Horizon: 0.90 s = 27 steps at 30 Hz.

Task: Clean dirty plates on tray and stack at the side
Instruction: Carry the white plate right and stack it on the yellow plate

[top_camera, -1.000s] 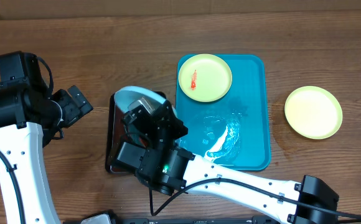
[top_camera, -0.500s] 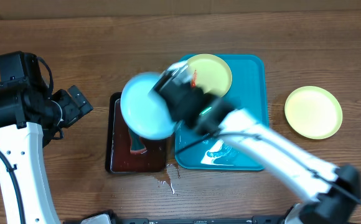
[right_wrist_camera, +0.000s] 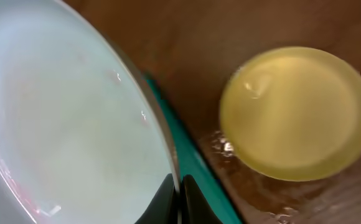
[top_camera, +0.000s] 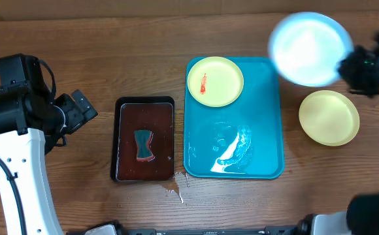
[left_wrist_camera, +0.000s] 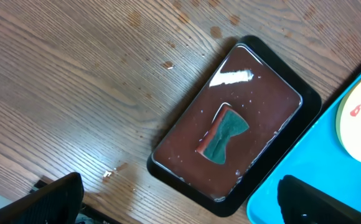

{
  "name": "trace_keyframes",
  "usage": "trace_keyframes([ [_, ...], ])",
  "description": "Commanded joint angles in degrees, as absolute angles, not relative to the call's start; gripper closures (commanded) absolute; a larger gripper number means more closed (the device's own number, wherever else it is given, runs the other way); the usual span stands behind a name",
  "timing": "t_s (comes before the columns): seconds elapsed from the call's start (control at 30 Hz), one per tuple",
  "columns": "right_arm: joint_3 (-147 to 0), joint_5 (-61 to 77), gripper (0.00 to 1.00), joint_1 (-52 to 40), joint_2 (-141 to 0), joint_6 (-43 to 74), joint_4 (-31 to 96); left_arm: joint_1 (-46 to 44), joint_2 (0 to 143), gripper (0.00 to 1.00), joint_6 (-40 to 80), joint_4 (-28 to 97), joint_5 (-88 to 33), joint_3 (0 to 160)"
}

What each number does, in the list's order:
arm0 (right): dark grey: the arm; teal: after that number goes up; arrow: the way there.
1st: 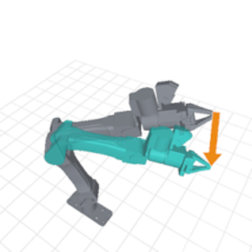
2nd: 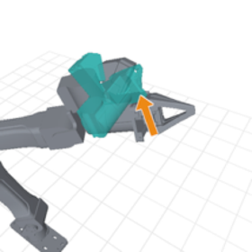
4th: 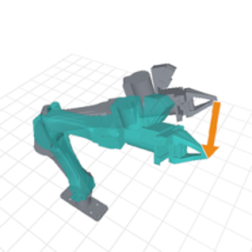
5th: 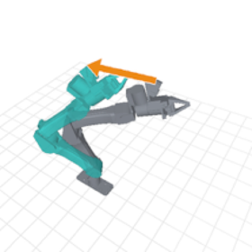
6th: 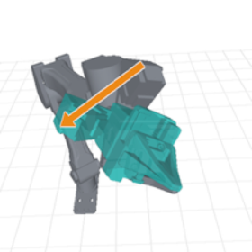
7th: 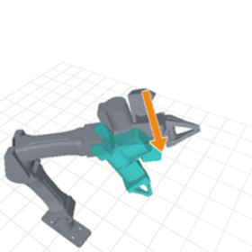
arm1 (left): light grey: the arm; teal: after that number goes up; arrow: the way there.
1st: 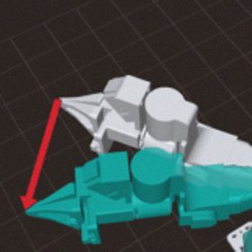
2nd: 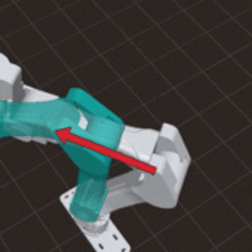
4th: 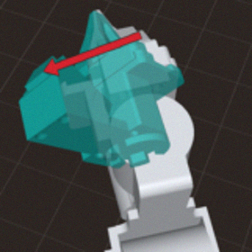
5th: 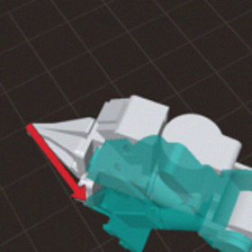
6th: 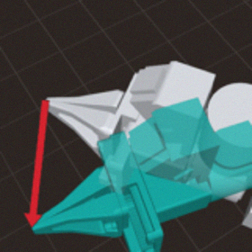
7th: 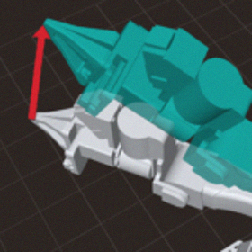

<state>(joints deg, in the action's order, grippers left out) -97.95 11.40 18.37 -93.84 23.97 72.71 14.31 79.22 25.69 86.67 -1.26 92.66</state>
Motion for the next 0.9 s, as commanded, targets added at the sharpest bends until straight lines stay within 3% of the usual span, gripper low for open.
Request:
trace_keyframes([
  [0.0,-95.42,13.56,0.96,26.59,-98.21,24.01,74.56,14.59,78.46,0.0,25.26,86.74,-0.64,93.49],
  [0.17,-86.59,10.0,0.96,33.26,-102.89,23.83,72.29,14.59,78.46,0.0,25.26,86.74,-0.64,93.49],
  [0.47,-74.41,10.0,0.95,35.33,-103.07,24.14,61.71,14.59,78.46,0.0,25.26,86.74,-0.64,93.49],
  [0.53,-75.0,10.61,0.72,34.7,-102.52,23.83,62.22,14.59,78.46,0.0,25.26,86.74,-0.64,93.49],
  [0.67,-75.77,9.61,0.51,31.68,-98.59,23.62,62.63,14.59,78.46,0.0,25.26,86.74,-0.64,93.49],
  [0.87,-75.88,10.87,0.48,19.44,-87.85,20.03,60.51,14.59,78.46,0.0,25.26,86.76,-0.64,93.49],
])
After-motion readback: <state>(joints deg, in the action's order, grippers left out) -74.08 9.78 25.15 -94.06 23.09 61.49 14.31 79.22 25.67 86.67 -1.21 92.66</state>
